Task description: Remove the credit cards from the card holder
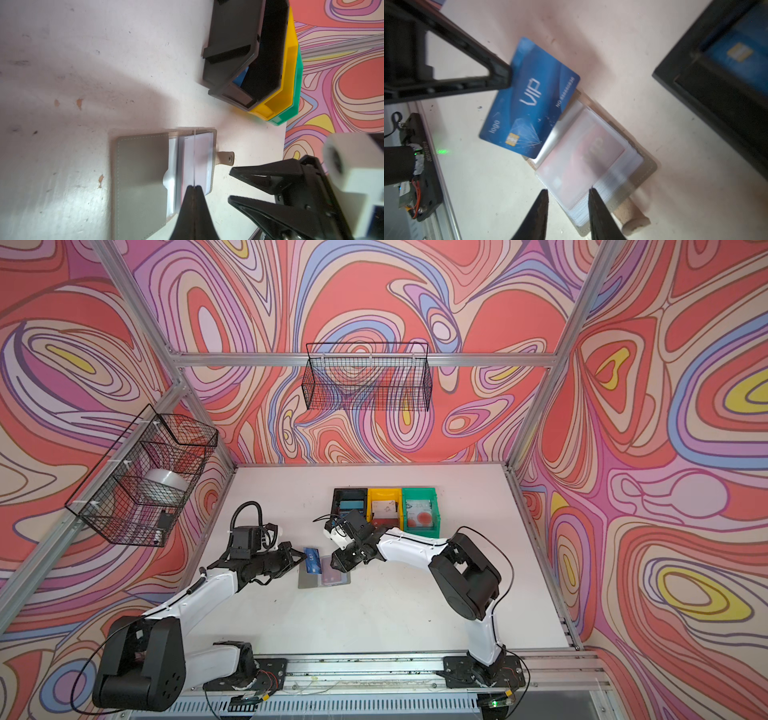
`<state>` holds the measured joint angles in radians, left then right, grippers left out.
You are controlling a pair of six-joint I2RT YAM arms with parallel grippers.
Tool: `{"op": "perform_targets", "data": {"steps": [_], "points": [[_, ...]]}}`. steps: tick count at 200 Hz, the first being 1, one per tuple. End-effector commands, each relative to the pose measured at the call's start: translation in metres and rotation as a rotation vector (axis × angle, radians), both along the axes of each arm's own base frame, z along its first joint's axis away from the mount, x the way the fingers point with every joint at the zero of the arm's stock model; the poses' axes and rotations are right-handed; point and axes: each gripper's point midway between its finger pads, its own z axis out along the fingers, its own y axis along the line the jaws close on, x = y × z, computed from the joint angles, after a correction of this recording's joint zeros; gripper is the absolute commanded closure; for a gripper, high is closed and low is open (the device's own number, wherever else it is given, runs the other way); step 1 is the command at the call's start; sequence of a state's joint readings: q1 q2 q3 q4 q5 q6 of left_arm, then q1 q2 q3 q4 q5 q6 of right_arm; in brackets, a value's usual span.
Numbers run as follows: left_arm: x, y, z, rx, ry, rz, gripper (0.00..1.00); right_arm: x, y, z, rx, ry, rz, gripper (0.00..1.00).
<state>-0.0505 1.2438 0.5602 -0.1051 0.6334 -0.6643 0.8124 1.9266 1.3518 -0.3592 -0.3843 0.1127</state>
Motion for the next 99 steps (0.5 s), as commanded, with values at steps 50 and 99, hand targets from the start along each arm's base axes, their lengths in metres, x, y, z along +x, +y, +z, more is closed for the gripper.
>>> {"op": "perform_targets", "data": {"steps": [50, 99], "points": [[0.011, -0.028, 0.048, -0.244, -0.146, -0.086, 1.00, 0.015, 0.001, 0.049, 0.231, 0.059, 0.047, 0.53], [0.007, -0.037, 0.053, -0.342, -0.172, -0.113, 1.00, 0.030, -0.012, 0.044, 0.295, 0.127, 0.023, 0.47]]}}
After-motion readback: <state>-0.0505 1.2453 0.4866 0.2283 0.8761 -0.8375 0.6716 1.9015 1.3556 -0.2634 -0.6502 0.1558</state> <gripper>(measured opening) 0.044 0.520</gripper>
